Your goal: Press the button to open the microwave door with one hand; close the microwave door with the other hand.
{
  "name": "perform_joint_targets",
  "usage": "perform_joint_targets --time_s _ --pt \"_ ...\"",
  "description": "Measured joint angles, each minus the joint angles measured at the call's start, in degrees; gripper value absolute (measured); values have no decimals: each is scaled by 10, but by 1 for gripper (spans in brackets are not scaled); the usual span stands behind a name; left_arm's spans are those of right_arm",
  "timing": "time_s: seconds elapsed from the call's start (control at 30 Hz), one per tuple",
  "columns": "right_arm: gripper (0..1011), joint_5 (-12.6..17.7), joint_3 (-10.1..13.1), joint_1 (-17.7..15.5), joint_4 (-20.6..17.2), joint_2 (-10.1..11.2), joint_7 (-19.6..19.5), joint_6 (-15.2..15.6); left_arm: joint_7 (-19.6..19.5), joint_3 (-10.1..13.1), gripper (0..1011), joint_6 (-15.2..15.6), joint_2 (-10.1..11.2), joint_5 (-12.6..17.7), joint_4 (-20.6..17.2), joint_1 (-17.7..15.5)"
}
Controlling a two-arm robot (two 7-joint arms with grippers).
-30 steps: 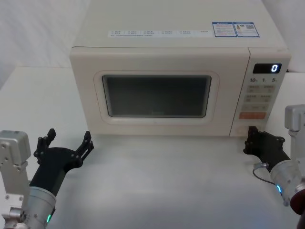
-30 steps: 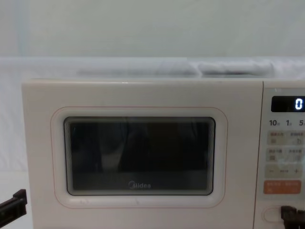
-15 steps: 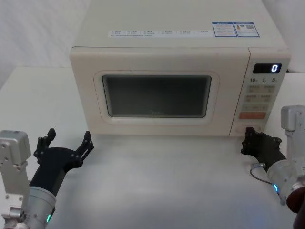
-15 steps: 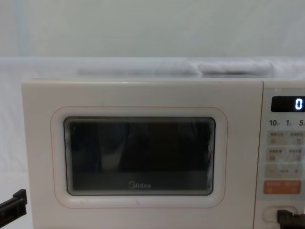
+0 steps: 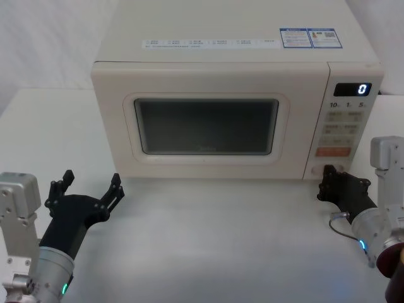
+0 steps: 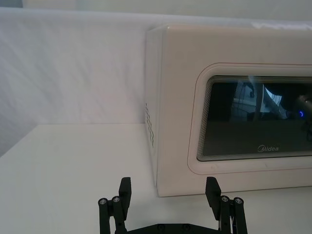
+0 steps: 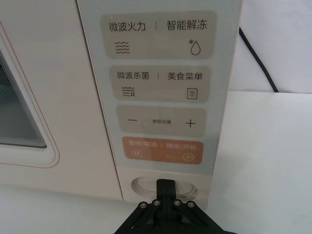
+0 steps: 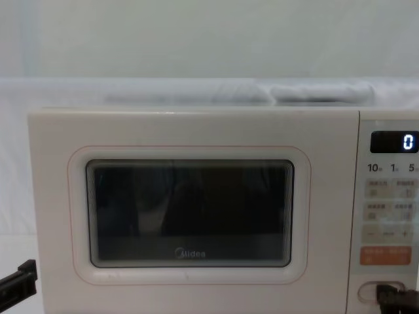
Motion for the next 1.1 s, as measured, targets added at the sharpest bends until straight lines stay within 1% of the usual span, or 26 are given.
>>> perform_joint_targets --time_s 0.6,1.1 --pt "0 1 -5 19 24 -6 -1 -12 0 0 1001 0 0 0 0 0" --pt "0 0 -8 25 32 -9 -3 -16 0 0 1001 0 0 0 0 0"
